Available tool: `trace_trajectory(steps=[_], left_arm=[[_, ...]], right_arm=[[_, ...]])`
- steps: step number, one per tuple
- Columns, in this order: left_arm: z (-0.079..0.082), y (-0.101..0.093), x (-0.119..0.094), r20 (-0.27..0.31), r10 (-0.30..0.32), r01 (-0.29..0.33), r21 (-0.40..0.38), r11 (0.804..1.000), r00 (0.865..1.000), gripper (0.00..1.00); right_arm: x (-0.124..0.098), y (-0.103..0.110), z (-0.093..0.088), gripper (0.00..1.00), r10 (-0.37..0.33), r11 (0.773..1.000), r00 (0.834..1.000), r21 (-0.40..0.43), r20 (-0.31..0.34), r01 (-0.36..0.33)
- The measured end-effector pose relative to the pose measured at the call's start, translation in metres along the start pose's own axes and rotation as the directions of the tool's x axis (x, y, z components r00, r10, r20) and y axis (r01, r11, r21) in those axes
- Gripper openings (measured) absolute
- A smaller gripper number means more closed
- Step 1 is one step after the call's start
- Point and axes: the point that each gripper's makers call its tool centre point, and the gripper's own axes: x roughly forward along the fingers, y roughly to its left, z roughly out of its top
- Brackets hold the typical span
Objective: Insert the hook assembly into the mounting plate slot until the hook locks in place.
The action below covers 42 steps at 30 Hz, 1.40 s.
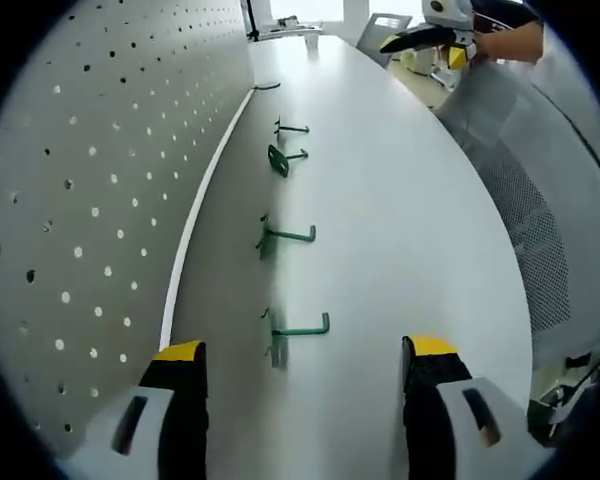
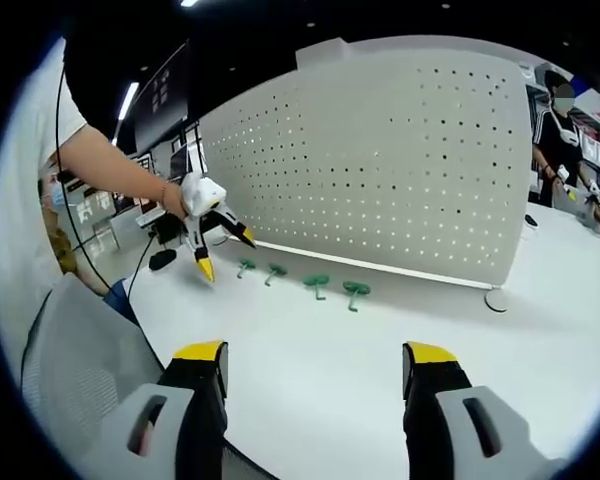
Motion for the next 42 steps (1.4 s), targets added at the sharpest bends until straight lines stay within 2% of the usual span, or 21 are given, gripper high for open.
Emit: trace_trajectory(steps=[11, 15, 21, 26, 42], left_arm=[[-0.003, 0.004, 0.01, -0.051, -0.036, 0.037, 0.017, 0.999, 0.998, 0.8], [0.001, 0.006, 0.011, -0.043, -0.034, 0.036, 0.031, 0.999, 0.999, 0.8], [-0.005, 0.007, 0.015, -0.073, -0.052, 0.055, 0.039, 0.998, 0.996, 0.76], [-0.005, 0.006, 0.017, -0.072, -0.071, 0.073, 0.023, 0.997, 0.995, 0.75], [-0.005, 0.011, 0.016, -0.078, -0.065, 0.067, 0.024, 0.997, 0.995, 0.65]], right_arm=[[0.003, 0.001, -0.002, 0.68, 0.005, 1.0, 1.0, 0.0, -0.015, -0.005], [0.003, 0.0, -0.004, 0.68, 0.006, 1.0, 1.0, -0.004, -0.022, -0.006], [0.003, -0.001, -0.006, 0.69, 0.005, 1.0, 0.999, -0.01, -0.039, -0.005], [0.003, -0.001, -0.008, 0.69, 0.005, 1.0, 0.999, -0.011, -0.049, -0.005], [0.004, 0.0, -0.007, 0.69, 0.01, 1.0, 0.999, -0.014, -0.053, -0.01]])
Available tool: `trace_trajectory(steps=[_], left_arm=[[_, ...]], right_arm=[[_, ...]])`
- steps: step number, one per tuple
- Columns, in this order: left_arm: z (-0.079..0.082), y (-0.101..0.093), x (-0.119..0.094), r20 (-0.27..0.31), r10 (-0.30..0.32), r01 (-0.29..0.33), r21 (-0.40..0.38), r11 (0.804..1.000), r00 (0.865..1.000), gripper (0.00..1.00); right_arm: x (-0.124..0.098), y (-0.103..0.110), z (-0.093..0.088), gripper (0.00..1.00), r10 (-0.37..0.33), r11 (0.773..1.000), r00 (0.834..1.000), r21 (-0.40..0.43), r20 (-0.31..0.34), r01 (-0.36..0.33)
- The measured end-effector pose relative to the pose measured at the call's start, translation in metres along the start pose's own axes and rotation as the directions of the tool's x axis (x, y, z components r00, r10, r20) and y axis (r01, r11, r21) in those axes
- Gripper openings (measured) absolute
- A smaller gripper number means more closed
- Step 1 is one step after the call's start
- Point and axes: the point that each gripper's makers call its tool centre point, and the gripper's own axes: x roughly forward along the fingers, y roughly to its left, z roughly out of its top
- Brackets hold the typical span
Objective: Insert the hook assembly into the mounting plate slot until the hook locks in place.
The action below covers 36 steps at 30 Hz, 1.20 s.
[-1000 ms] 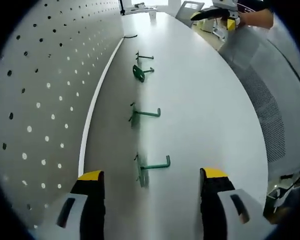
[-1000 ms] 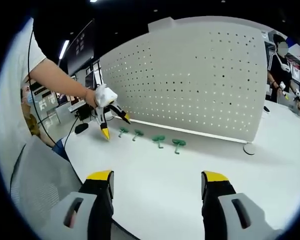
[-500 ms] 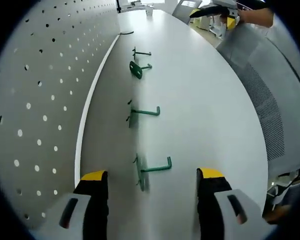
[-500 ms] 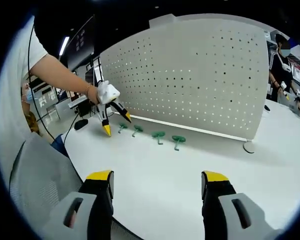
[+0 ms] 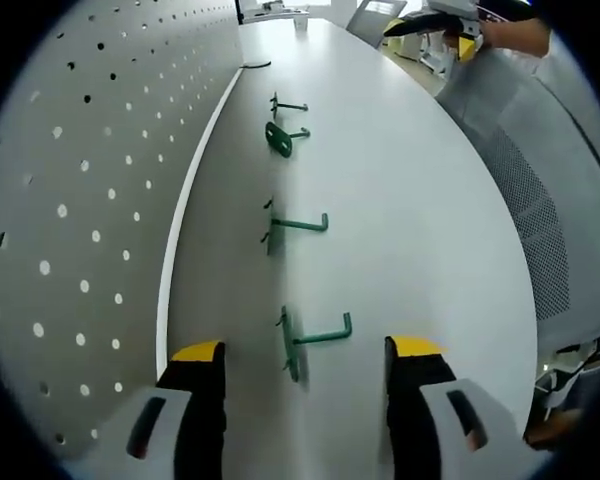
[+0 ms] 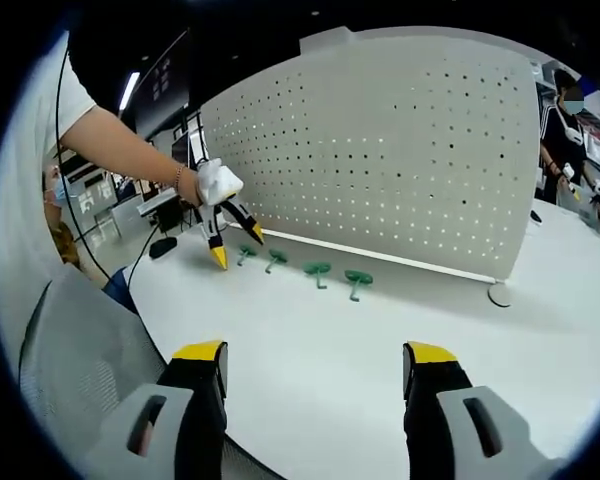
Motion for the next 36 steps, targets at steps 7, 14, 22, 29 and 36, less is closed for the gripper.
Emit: trace_trajectory(steps=[7, 14, 22, 29, 36], left_arm=[[-0.001, 0.001, -0.002, -0.002, 0.003, -0.003, -0.002, 1.0, 1.0, 0.51], [-0.003, 0.005, -0.004, -0.004, 0.02, -0.02, -0.036, 0.999, 1.0, 0.4], [-0.003, 0.007, -0.005, 0.0, 0.045, -0.045, -0.084, 0.995, 0.999, 0.3], [-0.006, 0.01, -0.005, -0.004, 0.068, -0.068, -0.093, 0.993, 0.998, 0.17], [-0.005, 0.014, -0.005, 0.005, 0.113, -0.112, -0.077, 0.991, 0.994, 0.06]], right_arm=[[-0.001, -0.001, 0.001, 0.68, -0.005, 1.0, 1.0, 0.001, 0.006, 0.005], [-0.001, 0.0, 0.006, 0.68, -0.004, 1.0, 1.0, -0.004, 0.015, 0.004], [0.001, 0.002, 0.008, 0.68, 0.001, 1.0, 1.0, -0.005, 0.019, -0.001], [0.001, 0.001, 0.009, 0.68, -0.001, 1.0, 1.0, -0.008, 0.018, 0.001], [0.0, 0.0, 0.011, 0.67, -0.005, 1.0, 1.0, -0.013, 0.023, 0.005]])
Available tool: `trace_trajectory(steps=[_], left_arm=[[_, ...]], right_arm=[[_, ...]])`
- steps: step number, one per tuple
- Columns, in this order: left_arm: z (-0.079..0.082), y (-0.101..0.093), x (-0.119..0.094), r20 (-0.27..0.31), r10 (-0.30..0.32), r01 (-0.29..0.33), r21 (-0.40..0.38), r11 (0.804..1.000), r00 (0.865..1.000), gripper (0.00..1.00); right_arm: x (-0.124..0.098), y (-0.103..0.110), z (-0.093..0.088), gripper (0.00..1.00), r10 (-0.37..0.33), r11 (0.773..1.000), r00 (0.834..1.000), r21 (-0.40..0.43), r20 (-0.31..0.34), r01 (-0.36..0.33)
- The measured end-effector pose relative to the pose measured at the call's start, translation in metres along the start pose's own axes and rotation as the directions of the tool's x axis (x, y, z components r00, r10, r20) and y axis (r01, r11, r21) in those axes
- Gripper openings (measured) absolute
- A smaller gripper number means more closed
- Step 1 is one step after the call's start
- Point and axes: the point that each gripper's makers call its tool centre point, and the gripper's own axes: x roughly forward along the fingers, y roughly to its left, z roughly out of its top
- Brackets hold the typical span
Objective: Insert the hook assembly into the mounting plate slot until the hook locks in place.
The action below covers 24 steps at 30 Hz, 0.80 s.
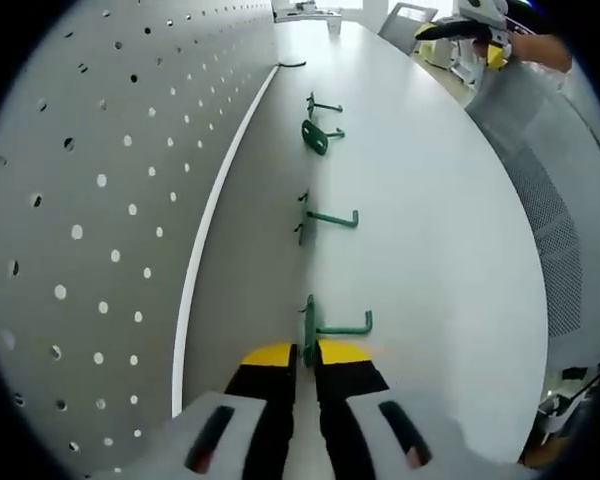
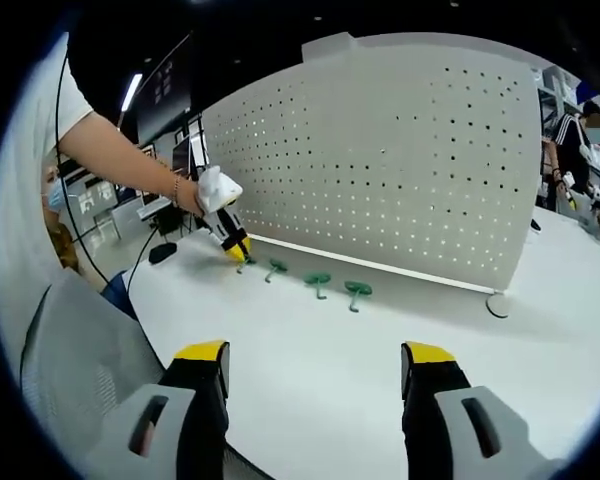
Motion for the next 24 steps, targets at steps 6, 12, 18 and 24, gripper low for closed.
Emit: trace_trajectory(steps=[6, 12, 18, 24], left_arm=[[-0.0005, 0.0012, -0.0001, -0.011, 0.011, -0.011, 0.03, 1.0, 1.0, 0.04], [-0.0008, 0.0017, 0.0001, -0.015, 0.015, -0.014, 0.029, 0.999, 1.0, 0.04], [-0.0008, 0.002, 0.0003, -0.019, 0.017, -0.016, 0.035, 0.999, 1.0, 0.03], [-0.0006, 0.0022, 0.0003, -0.017, 0.017, -0.016, 0.037, 0.999, 1.0, 0.03]], right_arm=[[-0.0005, -0.0013, 0.0005, 0.67, -0.007, 1.0, 1.0, 0.004, 0.001, 0.007], [-0.0004, -0.0016, 0.0014, 0.67, -0.007, 1.0, 1.0, 0.003, 0.005, 0.007], [-0.0002, -0.0013, 0.0005, 0.67, -0.006, 1.0, 1.0, 0.004, 0.004, 0.006], [-0.0006, -0.0015, 0.0002, 0.67, -0.008, 1.0, 1.0, 0.005, 0.004, 0.008]])
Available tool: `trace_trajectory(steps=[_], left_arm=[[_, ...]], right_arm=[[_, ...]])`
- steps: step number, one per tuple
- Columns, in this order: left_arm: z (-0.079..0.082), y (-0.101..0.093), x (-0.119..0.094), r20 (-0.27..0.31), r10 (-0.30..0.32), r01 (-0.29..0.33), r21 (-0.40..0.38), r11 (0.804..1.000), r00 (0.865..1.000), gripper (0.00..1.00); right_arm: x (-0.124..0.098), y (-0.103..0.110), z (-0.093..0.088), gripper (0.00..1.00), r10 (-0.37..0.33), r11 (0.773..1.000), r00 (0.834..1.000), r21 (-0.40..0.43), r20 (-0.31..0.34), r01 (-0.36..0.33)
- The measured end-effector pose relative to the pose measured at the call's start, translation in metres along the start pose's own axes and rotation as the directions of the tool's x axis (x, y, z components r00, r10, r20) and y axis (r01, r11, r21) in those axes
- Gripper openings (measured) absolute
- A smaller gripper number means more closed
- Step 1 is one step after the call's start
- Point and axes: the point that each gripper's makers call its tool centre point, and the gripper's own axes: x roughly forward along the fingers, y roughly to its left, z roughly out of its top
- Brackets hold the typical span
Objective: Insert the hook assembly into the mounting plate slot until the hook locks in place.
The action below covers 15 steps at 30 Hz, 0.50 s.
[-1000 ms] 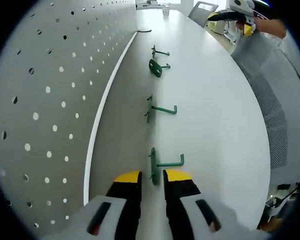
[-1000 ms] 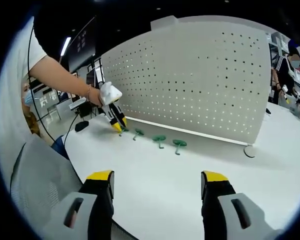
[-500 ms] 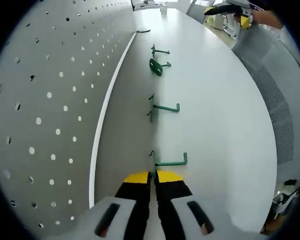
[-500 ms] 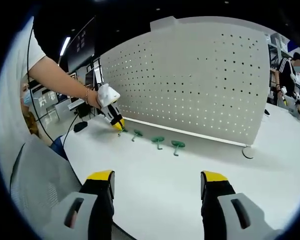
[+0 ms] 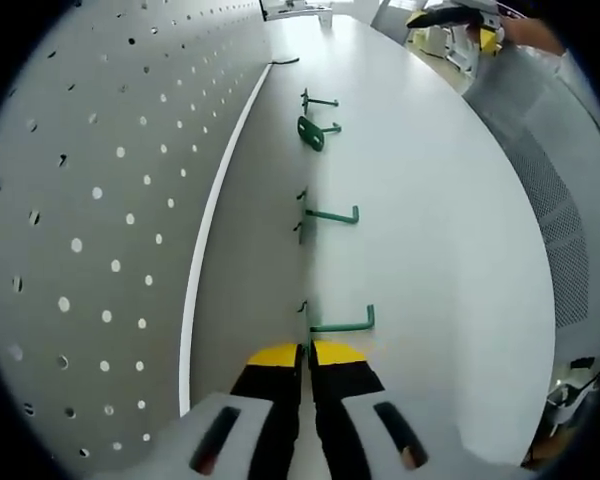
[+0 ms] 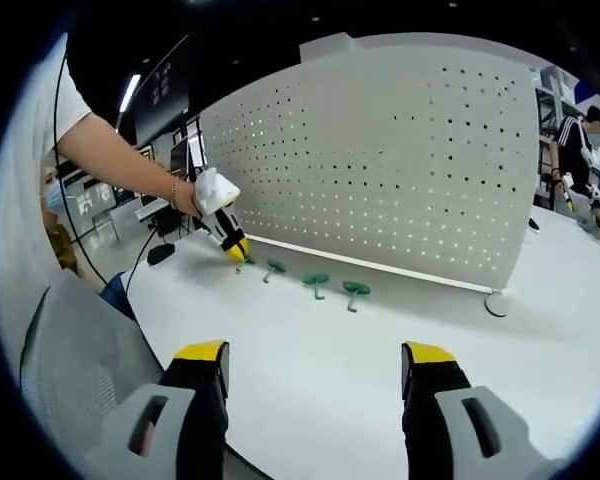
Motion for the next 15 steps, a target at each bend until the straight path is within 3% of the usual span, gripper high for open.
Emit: trace_trajectory(steps=[5, 8, 12, 15], left_arm=[[-0.0001, -0.0001, -0.0005, 0.011, 0.005, -0.005, -0.054, 0.999, 1.0, 0.03], [0.0062, 0.0019, -0.0028, 0.063, 0.024, -0.019, -0.071, 0.997, 0.998, 0.03], [0.0062, 0.0014, -0.0056, 0.069, 0.035, -0.031, -0.064, 0.997, 0.997, 0.03], [0.0086, 0.0043, -0.0089, 0.104, 0.056, -0.046, -0.1, 0.994, 0.993, 0.03]], right_arm=[[0.0004, 0.0, 0.0, 0.67, 0.002, 1.0, 1.0, 0.003, 0.002, -0.002], [0.0007, 0.0001, 0.0013, 0.67, 0.002, 1.0, 1.0, 0.003, 0.005, -0.002], [0.0014, 0.0008, 0.0047, 0.67, 0.002, 1.0, 1.0, 0.004, 0.013, -0.002], [0.002, 0.0001, 0.0053, 0.67, 0.003, 1.0, 1.0, 0.003, 0.017, -0.003]])
